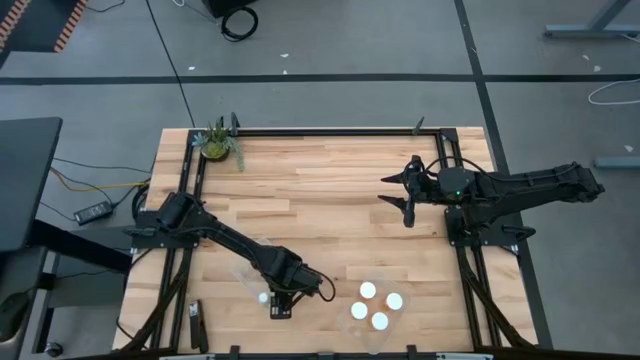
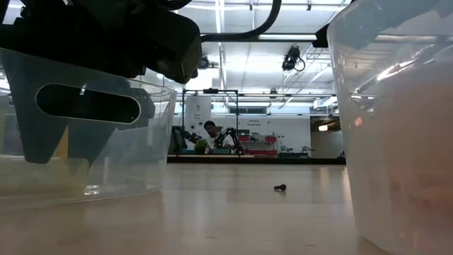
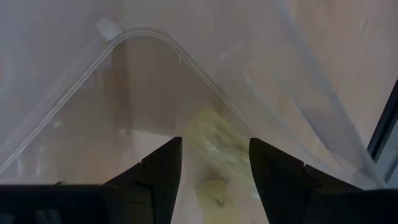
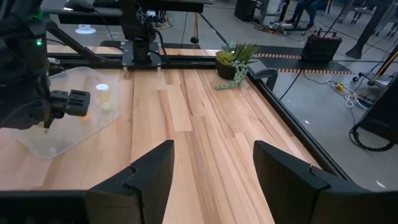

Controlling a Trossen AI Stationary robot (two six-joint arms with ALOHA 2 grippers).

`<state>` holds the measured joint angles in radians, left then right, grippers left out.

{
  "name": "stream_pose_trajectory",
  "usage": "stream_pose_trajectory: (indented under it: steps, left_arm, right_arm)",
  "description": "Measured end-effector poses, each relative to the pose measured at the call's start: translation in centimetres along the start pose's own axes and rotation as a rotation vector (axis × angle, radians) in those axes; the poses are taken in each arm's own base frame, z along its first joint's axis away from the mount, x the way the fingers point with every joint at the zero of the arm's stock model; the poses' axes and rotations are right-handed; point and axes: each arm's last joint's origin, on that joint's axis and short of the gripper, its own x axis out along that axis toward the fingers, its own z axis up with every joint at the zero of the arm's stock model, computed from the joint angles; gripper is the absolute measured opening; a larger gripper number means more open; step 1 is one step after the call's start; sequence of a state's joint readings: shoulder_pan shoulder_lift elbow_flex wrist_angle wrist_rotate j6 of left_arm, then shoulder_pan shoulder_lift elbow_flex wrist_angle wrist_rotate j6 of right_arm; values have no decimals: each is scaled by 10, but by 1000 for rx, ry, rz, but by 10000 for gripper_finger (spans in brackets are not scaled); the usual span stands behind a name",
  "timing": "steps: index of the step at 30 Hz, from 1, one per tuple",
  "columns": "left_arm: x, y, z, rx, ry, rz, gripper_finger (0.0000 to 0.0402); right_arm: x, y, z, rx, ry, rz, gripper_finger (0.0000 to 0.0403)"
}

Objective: Pick and place medicine bottles into bin by pill shape (circle, oval)
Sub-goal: Adjust the small yellow pill bottle

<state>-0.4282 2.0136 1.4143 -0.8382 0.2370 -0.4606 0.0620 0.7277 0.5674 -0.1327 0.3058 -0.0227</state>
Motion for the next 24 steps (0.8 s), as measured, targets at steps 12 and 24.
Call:
stream_pose_trajectory:
  steps: [12, 24]
  left_arm:
    - [-7, 12, -4, -82, 74, 97, 160]
    - [-6, 11, -6, -130, 107, 79, 121]
  right_arm:
    - [0, 0, 0, 0, 0, 0, 227]
    - [0, 0, 0, -1, 0, 0, 227]
